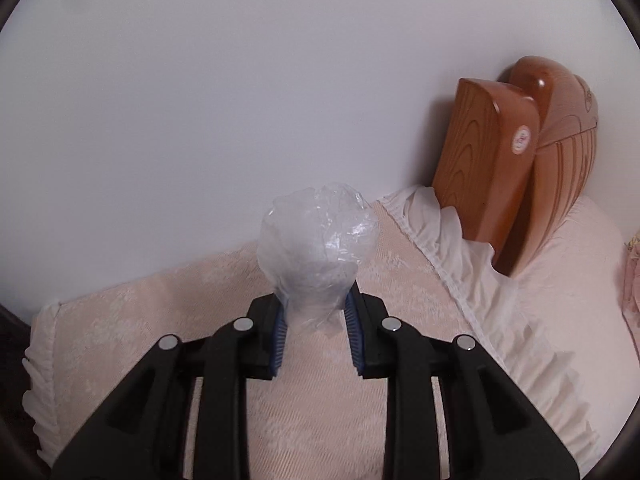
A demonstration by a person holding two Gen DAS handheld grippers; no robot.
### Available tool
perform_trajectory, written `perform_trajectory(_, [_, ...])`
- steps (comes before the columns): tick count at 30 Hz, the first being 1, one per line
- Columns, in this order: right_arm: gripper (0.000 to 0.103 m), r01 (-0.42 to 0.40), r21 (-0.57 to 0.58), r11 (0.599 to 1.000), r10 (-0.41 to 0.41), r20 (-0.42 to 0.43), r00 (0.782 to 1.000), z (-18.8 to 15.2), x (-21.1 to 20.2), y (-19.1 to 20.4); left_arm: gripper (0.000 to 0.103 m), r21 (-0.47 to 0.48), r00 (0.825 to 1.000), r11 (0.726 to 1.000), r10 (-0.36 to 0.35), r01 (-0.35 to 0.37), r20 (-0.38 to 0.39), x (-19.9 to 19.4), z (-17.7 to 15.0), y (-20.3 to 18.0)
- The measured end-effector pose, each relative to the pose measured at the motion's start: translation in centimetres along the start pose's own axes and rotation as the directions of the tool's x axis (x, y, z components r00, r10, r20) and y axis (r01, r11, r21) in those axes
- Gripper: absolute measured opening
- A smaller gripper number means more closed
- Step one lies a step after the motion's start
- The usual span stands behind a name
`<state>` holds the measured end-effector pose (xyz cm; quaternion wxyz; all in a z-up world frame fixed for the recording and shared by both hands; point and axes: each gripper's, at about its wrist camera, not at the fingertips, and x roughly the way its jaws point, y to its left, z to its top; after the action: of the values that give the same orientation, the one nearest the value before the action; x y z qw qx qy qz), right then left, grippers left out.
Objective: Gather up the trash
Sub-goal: 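Grasp the clear plastic bag with the left tool and lift it, then carry the plastic bag and wrapper to the green wastebasket and drop both in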
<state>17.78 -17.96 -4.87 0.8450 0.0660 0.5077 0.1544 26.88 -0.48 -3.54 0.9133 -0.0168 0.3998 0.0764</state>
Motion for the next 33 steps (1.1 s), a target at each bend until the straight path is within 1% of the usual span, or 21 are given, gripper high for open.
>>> perform_trajectory(3, [0.059,0.0,-0.005,1.0,0.0,0.004,1.0,-1.7,-1.7,-0.1,0.025,-0.002,1.0,1.0,0.006,-0.006,-0.005,-4.8,-3.1,0.3])
perform_trajectory(5, [0.059,0.0,-0.012,1.0,0.0,0.005,1.0,-2.9,-2.8,-0.2,0.025,0.0,1.0,1.0,0.007,-0.007,-0.012,-7.6,-5.5,1.4])
perform_trajectory(12, [0.059,-0.016,-0.036,0.999,0.017,0.004,1.0,-8.4,-7.1,-0.9,0.025,-0.008,0.997,1.0,-0.022,0.022,-0.075,-15.4,-14.2,0.7])
perform_trajectory(15, [0.059,-0.021,-0.04,0.999,0.021,0.004,1.0,-10.5,-8.6,-1.5,0.025,0.023,0.996,0.999,-0.032,0.034,-0.087,-17.7,-17.0,-0.6])
perform_trajectory(18, [0.059,-0.025,-0.026,0.999,0.026,0.025,0.999,-12.3,-10.0,-2.6,0.025,0.064,0.994,0.996,-0.05,0.057,-0.093,-19.4,-19.1,-2.4])
perform_trajectory(21, [0.059,-0.01,-0.008,1.0,0.01,0.048,0.999,-14.0,-11.5,-4.1,0.025,0.111,0.99,0.988,-0.092,0.103,-0.104,-21.0,-21.1,-4.6])
perform_trajectory(24, [0.059,0.029,0.045,0.999,-0.033,0.074,0.997,-16.2,-13.4,-6.9,0.025,0.18,0.982,0.97,-0.146,0.165,-0.116,-22.4,-22.9,-7.4])
perform_trajectory(26, [0.059,0.058,0.087,0.994,-0.065,0.079,0.995,-17.9,-14.6,-8.7,0.025,0.235,0.97,0.945,-0.202,0.229,-0.132,-23.1,-24.1,-9.7])
perform_trajectory(28, [0.059,0.093,0.129,0.987,-0.104,0.08,0.991,-19.5,-15.7,-10.4,0.025,0.312,0.951,0.9,-0.267,0.304,-0.156,-23.7,-25.7,-12.5])
perform_trajectory(29, [0.059,0.109,0.15,0.983,-0.122,0.08,0.989,-20.1,-16.2,-11.3,0.025,0.358,0.938,0.869,-0.297,0.342,-0.177,-24.0,-26.7,-14.2])
perform_trajectory(30, [0.059,0.13,0.176,0.976,-0.146,0.079,0.986,-21.2,-16.9,-12.4,0.026,0.404,0.922,0.83,-0.329,0.384,-0.202,-24.2,-27.8,-15.9])
perform_trajectory(32, [0.059,0.187,0.247,0.951,-0.209,0.063,0.976,-24.1,-18.5,-15.2,0.026,0.482,0.88,0.736,-0.385,0.475,-0.278,-24.3,-30.2,-19.4])
perform_trajectory(33, [0.059,0.202,0.267,0.942,-0.224,0.056,0.973,-24.8,-18.8,-16.0,0.026,0.511,0.859,0.691,-0.403,0.511,-0.314,-24.2,-31.4,-21.0])
